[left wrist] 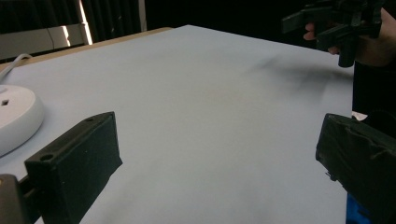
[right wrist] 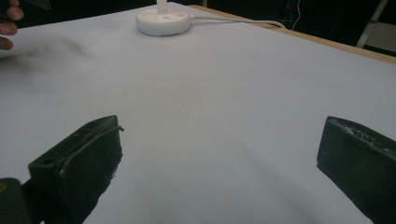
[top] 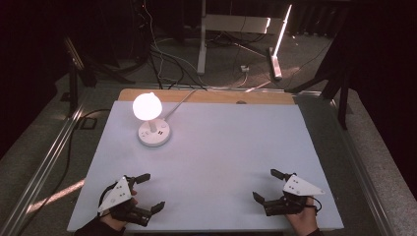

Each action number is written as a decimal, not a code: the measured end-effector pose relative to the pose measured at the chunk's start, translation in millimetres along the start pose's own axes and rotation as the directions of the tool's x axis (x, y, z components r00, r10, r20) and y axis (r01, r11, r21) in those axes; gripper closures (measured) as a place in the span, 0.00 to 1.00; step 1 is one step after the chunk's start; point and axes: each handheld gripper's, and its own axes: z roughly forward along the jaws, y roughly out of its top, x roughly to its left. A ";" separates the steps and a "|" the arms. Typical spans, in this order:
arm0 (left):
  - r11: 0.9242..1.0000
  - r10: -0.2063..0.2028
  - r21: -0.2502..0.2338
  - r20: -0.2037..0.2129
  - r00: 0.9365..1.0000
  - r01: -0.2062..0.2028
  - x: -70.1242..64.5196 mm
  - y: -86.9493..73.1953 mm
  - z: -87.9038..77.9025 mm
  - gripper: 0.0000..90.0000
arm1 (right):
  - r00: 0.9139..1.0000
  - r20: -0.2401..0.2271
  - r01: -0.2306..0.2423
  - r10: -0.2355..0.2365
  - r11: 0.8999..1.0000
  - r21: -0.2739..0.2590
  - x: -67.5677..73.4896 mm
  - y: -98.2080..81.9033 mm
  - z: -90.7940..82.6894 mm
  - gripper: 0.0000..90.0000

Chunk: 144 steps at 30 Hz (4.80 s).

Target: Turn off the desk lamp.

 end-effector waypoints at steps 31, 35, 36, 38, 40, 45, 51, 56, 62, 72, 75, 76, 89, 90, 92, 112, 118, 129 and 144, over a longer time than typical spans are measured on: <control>0.999 0.044 0.021 0.087 0.995 -0.046 -8.7 15.9 -2.3 0.01 | 1.000 0.010 0.005 -0.005 1.000 -0.029 3.8 4.9 -4.6 0.00; 1.000 0.030 0.006 0.073 0.997 -0.030 -6.6 24.4 -4.2 0.01 | 1.000 0.008 0.006 -0.005 1.000 -0.028 4.3 5.3 -4.3 0.00; 1.000 0.023 -0.003 0.072 0.997 -0.023 -5.6 26.2 -4.9 0.01 | 1.000 0.009 0.006 -0.006 1.000 -0.028 4.4 5.4 -4.3 0.00; 1.000 0.017 -0.010 0.062 0.998 -0.016 -3.6 29.8 -5.8 0.01 | 1.000 0.009 0.006 -0.006 1.000 -0.030 4.6 5.5 -4.8 0.00; 1.000 0.018 -0.007 0.049 0.999 -0.018 -2.0 32.7 -6.2 0.01 | 1.000 0.009 0.004 -0.004 0.999 -0.032 4.6 5.5 -5.0 0.00; 1.000 0.013 -0.019 0.035 0.999 -0.012 1.7 40.4 -6.3 0.01 | 1.000 0.008 0.003 -0.003 0.999 -0.035 5.1 5.9 -4.9 0.00; 0.999 -0.005 -0.037 0.015 1.000 0.006 9.2 48.2 -6.3 0.01 | 1.000 0.011 0.002 -0.002 0.999 -0.033 5.5 5.9 -4.6 0.00; 0.999 -0.021 -0.051 -0.012 1.000 0.021 16.4 52.3 -5.8 0.01 | 1.000 0.006 -0.001 0.001 0.999 -0.033 5.5 5.7 -4.3 0.00; 0.997 -0.031 -0.073 -0.040 0.999 0.028 24.5 58.1 -2.9 0.01 | 1.000 0.004 -0.005 0.005 0.999 -0.036 6.0 5.9 -4.9 0.00; 0.995 -0.074 -0.068 -0.102 0.992 0.067 40.7 62.3 7.9 0.01 | 1.000 -0.001 0.005 -0.005 0.999 -0.036 7.3 6.1 -4.3 0.00; 0.995 -0.084 -0.062 -0.127 0.988 0.077 45.2 62.7 11.5 0.01 | 1.000 -0.003 -0.003 0.002 0.999 -0.033 6.9 5.8 -4.2 0.00; 0.995 -0.089 -0.065 -0.132 0.987 0.081 46.7 62.6 12.5 0.01 | 1.000 -0.003 -0.002 0.001 0.999 -0.034 7.0 5.9 -4.3 0.00; 0.986 -0.165 -0.069 -0.234 0.958 0.153 68.5 61.0 28.0 0.01 | 1.000 -0.010 -0.005 0.005 0.999 -0.032 6.7 5.6 -4.1 0.00; 0.986 -0.164 -0.064 -0.241 0.956 0.153 70.0 60.6 29.5 0.01 | 1.000 -0.011 -0.007 0.007 0.999 -0.033 6.4 5.5 -4.1 0.00; 0.987 -0.162 -0.054 -0.259 0.952 0.153 73.2 59.5 32.4 0.01 | 1.000 -0.010 -0.006 0.006 0.999 -0.031 6.2 5.3 -3.8 0.00; 0.965 -0.256 -0.051 -0.399 0.881 0.257 101.0 59.6 47.4 0.02 | 1.000 -0.020 -0.015 0.015 0.999 -0.031 5.6 5.0 -3.6 0.00; 0.965 -0.244 -0.017 -0.428 0.870 0.262 106.6 55.7 55.4 0.09 | 1.000 -0.020 -0.014 0.014 0.999 -0.029 5.8 4.9 -3.6 0.00; 0.964 -0.239 -0.005 -0.458 0.856 0.266 113.6 49.8 62.3 0.41 | 1.000 -0.027 -0.018 0.017 0.999 -0.028 5.7 4.8 -3.5 0.00; 0.964 -0.201 0.059 -0.473 0.858 0.258 124.2 41.0 73.6 0.92 | 0.999 -0.034 -0.017 0.017 1.000 -0.025 5.6 4.6 -2.8 0.00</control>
